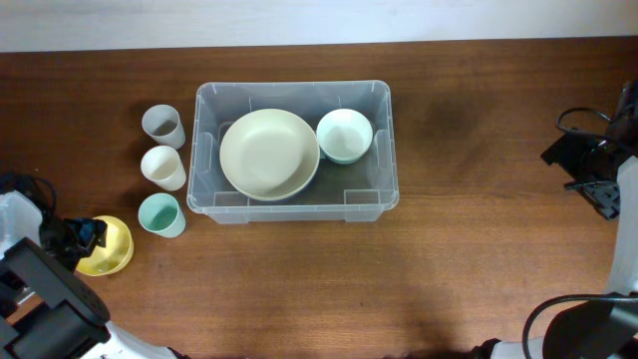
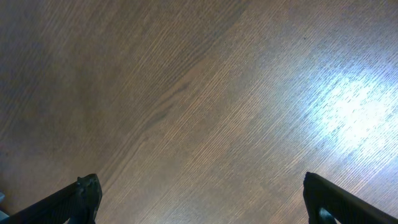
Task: Pack container
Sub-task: 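Grasp the yellow bowl's rim with the left gripper and lift it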
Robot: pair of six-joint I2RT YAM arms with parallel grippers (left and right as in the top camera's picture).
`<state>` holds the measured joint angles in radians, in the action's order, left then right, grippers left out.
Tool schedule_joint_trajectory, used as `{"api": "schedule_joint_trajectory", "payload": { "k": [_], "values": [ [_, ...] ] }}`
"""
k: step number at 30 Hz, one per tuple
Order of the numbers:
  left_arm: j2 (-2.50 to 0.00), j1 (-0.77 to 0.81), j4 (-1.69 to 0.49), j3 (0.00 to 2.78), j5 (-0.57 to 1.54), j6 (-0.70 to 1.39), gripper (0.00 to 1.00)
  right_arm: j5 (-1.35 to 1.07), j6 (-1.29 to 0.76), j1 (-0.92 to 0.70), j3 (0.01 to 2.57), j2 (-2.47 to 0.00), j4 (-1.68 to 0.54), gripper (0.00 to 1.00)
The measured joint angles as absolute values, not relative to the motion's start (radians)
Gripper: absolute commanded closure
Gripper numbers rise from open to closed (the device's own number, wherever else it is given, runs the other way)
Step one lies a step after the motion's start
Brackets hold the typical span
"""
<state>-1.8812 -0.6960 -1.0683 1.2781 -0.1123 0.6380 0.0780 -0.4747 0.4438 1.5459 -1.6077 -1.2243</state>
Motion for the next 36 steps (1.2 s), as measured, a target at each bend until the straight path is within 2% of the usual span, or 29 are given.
{"api": "schedule_joint_trajectory", "payload": {
  "k": [5, 9, 13, 15, 19, 22, 31, 36],
  "values": [
    [-1.881, -0.696, -1.005, 1.240, -0.112, 0.641, 0.07, 0.078, -0.475, 0.444, 1.546, -1.608, -1.225, 0.01],
    [-1.881, -0.696, -0.988, 1.234, -0.112, 0.648, 0.27, 0.078, -0.475, 0.444, 1.546, -1.608, -1.224, 0.01],
    [-1.881, -0.696, -0.983, 1.234, -0.110, 0.648, 0.39, 0.078, -0.475, 0.444, 1.546, -1.608, -1.224, 0.01],
    [-1.881, -0.696, -0.983, 1.234, -0.109, 0.650, 0.53, 0.078, -0.475, 0.444, 1.546, -1.608, -1.225, 0.01],
    [-1.881, -0.696, -0.968, 1.234, -0.109, 0.652, 0.88, 0.078, -0.474, 0.444, 1.546, -1.608, -1.224, 0.01],
    [-1.881, -0.699, -0.941, 1.233, -0.104, 0.644, 0.99, 0.078, -0.475, 0.444, 1.546, -1.608, -1.225, 0.01],
    [-1.855, -0.782, -0.893, 1.242, -0.078, 0.648, 0.99, 0.078, -0.475, 0.444, 1.546, -1.608, -1.224, 0.01],
    [-1.855, -0.820, -0.910, 1.338, -0.074, 0.593, 0.99, 0.078, -0.475, 0.444, 1.546, -1.608, -1.225, 0.01]
  ]
}}
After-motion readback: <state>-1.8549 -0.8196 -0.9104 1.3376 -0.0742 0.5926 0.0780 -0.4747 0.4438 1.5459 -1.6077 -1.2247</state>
